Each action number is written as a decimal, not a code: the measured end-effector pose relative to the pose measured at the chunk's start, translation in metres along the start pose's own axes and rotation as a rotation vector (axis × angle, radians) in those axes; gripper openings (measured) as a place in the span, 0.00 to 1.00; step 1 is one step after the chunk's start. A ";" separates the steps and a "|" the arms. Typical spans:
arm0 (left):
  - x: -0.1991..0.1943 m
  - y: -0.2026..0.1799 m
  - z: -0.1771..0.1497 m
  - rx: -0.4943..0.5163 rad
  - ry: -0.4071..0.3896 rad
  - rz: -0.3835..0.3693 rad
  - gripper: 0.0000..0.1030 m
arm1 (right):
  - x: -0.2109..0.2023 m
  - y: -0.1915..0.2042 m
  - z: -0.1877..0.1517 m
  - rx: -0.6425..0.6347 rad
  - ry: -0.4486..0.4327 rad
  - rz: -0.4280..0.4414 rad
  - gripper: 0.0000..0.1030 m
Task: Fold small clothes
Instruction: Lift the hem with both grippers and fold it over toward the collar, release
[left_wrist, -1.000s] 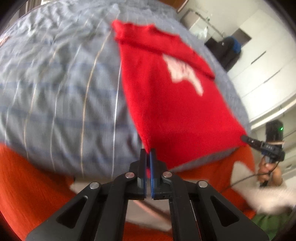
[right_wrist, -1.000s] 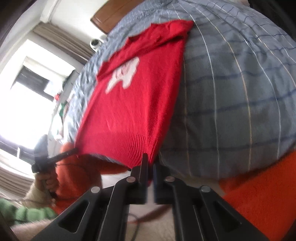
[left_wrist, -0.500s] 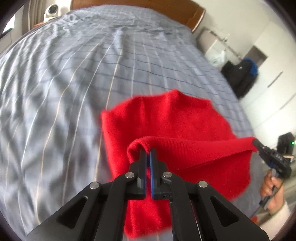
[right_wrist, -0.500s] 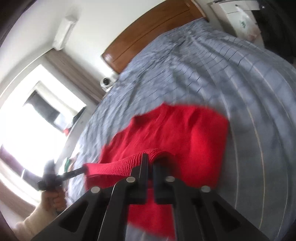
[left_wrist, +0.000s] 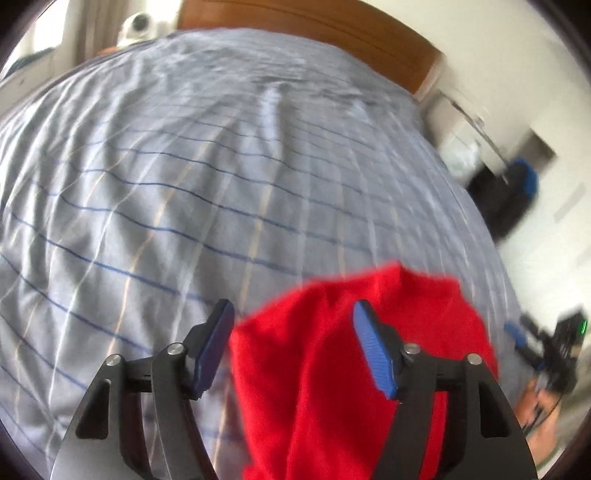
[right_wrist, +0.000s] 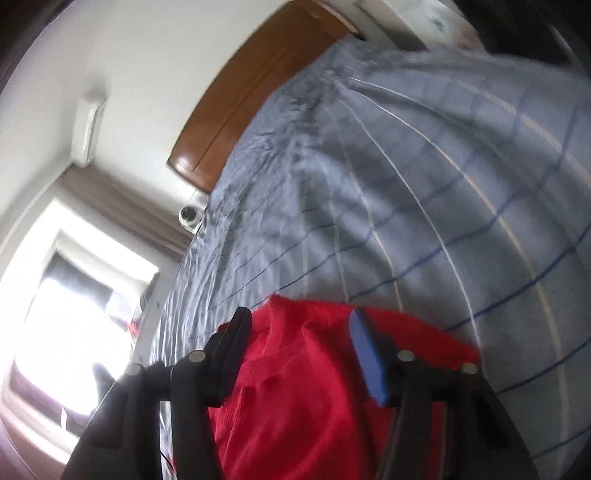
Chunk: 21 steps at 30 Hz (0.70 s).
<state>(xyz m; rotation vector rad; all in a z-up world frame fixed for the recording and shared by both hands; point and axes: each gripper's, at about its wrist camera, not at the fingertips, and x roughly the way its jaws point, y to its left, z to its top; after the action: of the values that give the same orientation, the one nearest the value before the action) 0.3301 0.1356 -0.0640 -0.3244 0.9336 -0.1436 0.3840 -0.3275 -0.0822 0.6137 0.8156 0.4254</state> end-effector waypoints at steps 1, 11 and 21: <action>0.000 -0.006 -0.008 0.032 0.016 -0.020 0.67 | -0.004 0.010 -0.004 -0.043 0.026 0.013 0.55; -0.018 -0.012 -0.094 0.139 0.106 0.121 0.76 | -0.021 0.021 -0.113 -0.319 0.322 -0.179 0.45; -0.114 -0.055 -0.132 0.258 -0.104 0.298 0.92 | -0.113 0.046 -0.151 -0.368 0.105 -0.208 0.72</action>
<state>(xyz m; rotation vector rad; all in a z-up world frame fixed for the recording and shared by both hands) 0.1577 0.0855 -0.0311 0.0470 0.8392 0.0269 0.1919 -0.3062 -0.0713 0.1633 0.8650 0.4064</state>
